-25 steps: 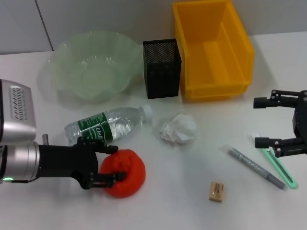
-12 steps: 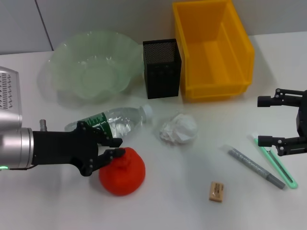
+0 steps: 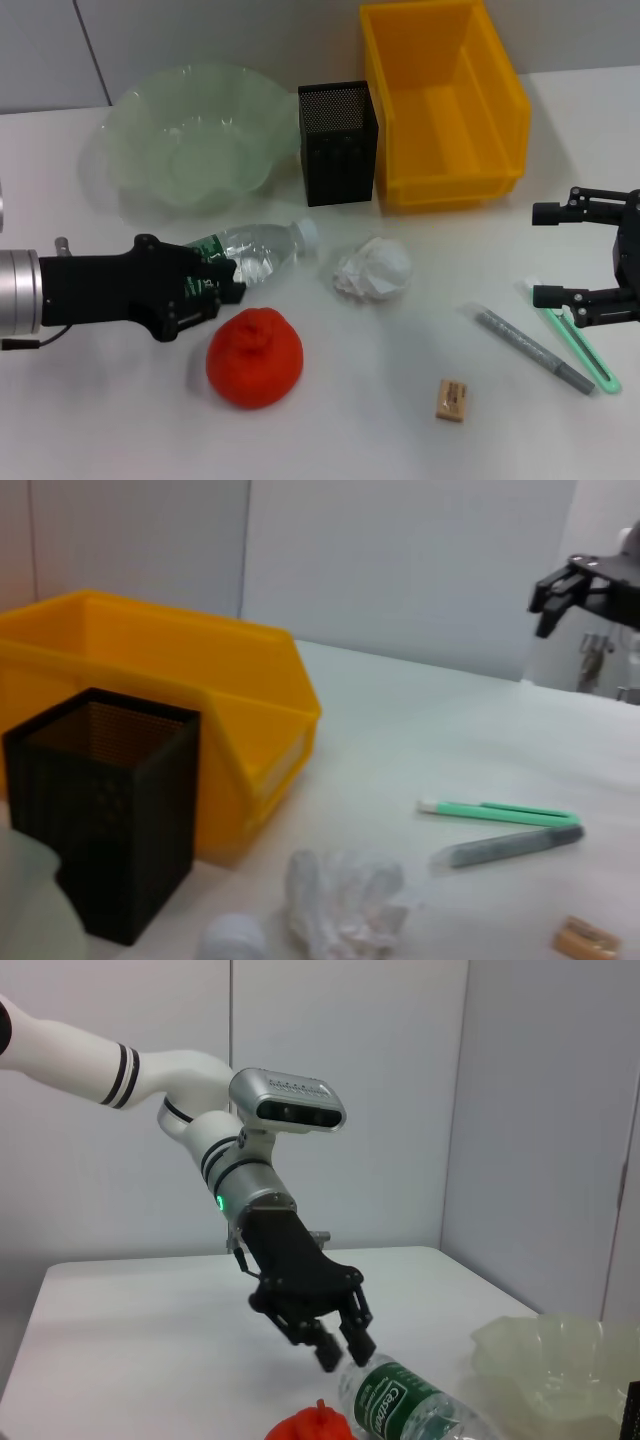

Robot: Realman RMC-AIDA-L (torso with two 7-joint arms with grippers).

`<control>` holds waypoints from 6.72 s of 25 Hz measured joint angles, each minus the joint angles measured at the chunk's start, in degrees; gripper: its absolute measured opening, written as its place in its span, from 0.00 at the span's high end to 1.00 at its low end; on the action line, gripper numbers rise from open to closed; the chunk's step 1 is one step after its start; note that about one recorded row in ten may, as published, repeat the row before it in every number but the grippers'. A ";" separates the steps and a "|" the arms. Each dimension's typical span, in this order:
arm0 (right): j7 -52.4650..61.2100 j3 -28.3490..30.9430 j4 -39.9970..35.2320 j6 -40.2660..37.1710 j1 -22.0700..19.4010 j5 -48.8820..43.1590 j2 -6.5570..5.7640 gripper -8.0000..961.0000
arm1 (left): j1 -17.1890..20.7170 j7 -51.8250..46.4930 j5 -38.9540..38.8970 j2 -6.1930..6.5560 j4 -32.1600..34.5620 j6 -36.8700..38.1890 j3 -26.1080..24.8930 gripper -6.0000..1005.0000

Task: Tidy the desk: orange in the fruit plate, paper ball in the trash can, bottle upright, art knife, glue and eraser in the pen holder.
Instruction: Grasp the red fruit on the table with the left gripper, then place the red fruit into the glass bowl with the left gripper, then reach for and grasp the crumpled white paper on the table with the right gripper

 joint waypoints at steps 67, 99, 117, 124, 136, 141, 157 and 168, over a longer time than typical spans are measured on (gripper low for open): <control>-0.11 0.09 -0.08 0.24 -0.72 0.25 1.22 0.14 | -1.72 8.15 -9.70 -0.74 8.52 9.43 -7.12 0.90; -0.01 0.61 -1.50 0.28 -0.80 0.24 2.48 0.14 | -15.06 10.93 -14.57 -0.98 -5.40 -48.63 5.41 0.93; 0.62 0.70 -1.76 0.46 -0.52 0.26 2.07 0.14 | -13.15 10.25 -11.68 -0.97 -5.98 -49.24 5.69 0.77; 0.63 0.70 -1.98 0.96 -0.46 0.26 2.03 0.14 | -13.17 9.36 -11.65 -1.04 -5.96 -49.60 7.37 0.55; 0.63 0.88 -2.03 1.09 -0.82 0.27 2.05 0.14 | -10.21 6.45 -14.35 0.44 -4.01 -29.57 0.70 0.27; 0.63 0.87 -2.20 1.05 -0.91 0.30 2.22 0.14 | -6.65 6.88 -14.34 1.67 -3.93 -20.05 -2.53 0.28; 17.48 2.63 -12.39 4.90 1.01 -0.11 3.70 0.14 | -1.42 8.98 -10.78 1.46 -7.63 -17.08 -1.81 0.28; 44.47 -9.48 -19.88 11.63 12.34 -14.11 2.19 0.14 | -2.37 9.55 -10.53 0.55 -7.64 -17.67 -1.30 0.28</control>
